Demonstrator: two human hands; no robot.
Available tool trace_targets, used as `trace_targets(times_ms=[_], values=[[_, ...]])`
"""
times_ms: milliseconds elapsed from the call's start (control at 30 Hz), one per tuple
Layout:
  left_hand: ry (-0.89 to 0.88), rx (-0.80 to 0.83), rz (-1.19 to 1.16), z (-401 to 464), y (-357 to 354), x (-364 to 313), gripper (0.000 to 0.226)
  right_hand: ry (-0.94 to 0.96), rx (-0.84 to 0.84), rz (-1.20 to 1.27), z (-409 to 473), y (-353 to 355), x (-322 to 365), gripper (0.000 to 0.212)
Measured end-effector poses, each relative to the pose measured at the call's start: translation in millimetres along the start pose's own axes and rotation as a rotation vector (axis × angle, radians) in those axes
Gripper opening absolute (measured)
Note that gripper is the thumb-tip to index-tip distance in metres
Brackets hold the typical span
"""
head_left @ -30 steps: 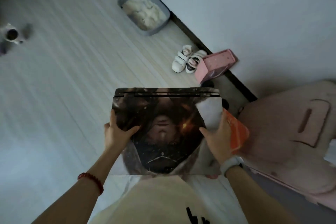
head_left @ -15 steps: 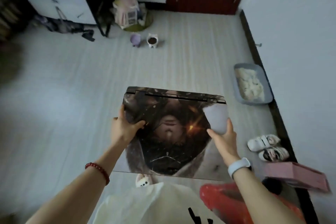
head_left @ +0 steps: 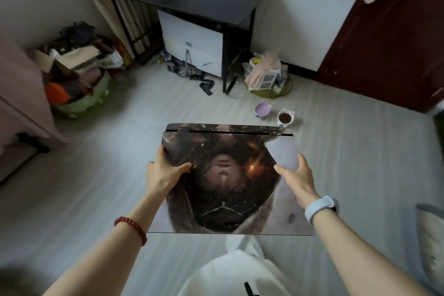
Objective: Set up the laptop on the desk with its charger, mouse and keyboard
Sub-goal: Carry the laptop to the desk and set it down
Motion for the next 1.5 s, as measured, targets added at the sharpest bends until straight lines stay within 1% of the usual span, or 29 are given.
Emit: trace_targets(times_ms=[100, 233, 333, 433, 567, 667, 800, 900, 1000, 1100, 1233, 1367, 1433, 1500], values=[[0.04, -0.059, -0.02, 63, 3, -20, 0.089, 0.029, 0.062, -0.021, 65, -29, 53, 0.082], [0.086, -0.157, -0.03, 156, 18, -58, 0.091, 0.086, 0.145, -0.035, 155, -68, 147, 0.081], [0.121, -0.216, -0.049, 216, 36, -78, 0.095, 0.135, 0.185, -0.054, 205, -101, 214, 0.084], [0.144, -0.274, -0.072, 278, 54, -90, 0.093, 0.181, 0.203, -0.093, 249, -142, 273, 0.083], [0.144, -0.312, -0.066, 388, 79, -97, 0.087, 0.216, 0.218, -0.078, 317, -214, 346, 0.079], [0.15, -0.309, -0.082, 478, 101, -99, 0.091, 0.218, 0.238, -0.07, 366, -269, 401, 0.08], [0.193, -0.278, -0.059, 614, 139, -117, 0.1, 0.205, 0.252, -0.059, 431, -340, 492, 0.076], [0.194, -0.245, -0.026, 689, 161, -141, 0.101, 0.186, 0.245, -0.053, 465, -365, 545, 0.073], [0.162, -0.221, -0.029, 769, 172, -168, 0.102, 0.164, 0.194, -0.04, 507, -393, 594, 0.074], [0.137, -0.209, -0.021, 842, 178, -190, 0.101, 0.159, 0.16, -0.035, 550, -417, 640, 0.073], [0.146, -0.187, -0.004, 948, 174, -212, 0.101, 0.126, 0.159, -0.043, 630, -461, 700, 0.068], [0.152, -0.185, 0.007, 1062, 178, -244, 0.092, 0.116, 0.15, -0.04, 714, -510, 773, 0.067], [0.146, -0.186, 0.038, 1105, 185, -259, 0.087, 0.102, 0.136, -0.041, 738, -528, 801, 0.069], [0.168, -0.175, 0.05, 1149, 192, -272, 0.091, 0.083, 0.103, -0.039, 762, -543, 826, 0.071]])
Point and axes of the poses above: each hand's wrist, its own z-axis towards the middle knuckle, its own y-axis out of the back of the hand, x = y × z, the point moved 1 cm from there along z, towards the middle knuckle, and after that the axes turned 2 degrees about -y, right-handed, at the moved point
